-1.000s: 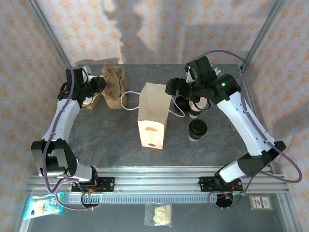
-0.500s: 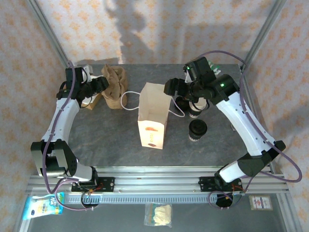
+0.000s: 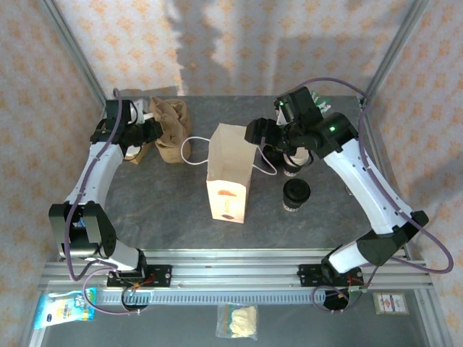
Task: Pack the takeout coffee
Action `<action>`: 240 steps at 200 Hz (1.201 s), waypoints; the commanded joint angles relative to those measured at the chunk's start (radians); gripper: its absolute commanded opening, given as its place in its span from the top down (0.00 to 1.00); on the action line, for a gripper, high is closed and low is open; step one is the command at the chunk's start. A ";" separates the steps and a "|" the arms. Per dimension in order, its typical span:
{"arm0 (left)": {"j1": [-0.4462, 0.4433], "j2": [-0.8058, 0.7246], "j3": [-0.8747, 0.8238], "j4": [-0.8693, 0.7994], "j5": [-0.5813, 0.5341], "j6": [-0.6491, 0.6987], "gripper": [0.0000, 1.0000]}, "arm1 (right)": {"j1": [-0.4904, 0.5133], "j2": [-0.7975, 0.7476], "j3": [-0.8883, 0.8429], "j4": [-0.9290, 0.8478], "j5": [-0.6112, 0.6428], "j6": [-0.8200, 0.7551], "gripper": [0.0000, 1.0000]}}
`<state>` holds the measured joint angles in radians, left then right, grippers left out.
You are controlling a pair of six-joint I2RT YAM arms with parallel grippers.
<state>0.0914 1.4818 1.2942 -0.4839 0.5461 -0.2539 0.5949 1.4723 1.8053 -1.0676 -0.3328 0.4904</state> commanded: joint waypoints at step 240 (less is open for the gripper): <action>-0.335 -0.448 0.304 -0.266 0.136 -0.253 1.00 | 0.020 -0.167 0.181 0.326 -0.260 -1.334 0.20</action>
<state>-0.1955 1.0779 1.6234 -0.6907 0.6483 -0.4751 0.6109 1.2633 1.9232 -0.6453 -0.5552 -0.6861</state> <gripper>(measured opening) 0.049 0.798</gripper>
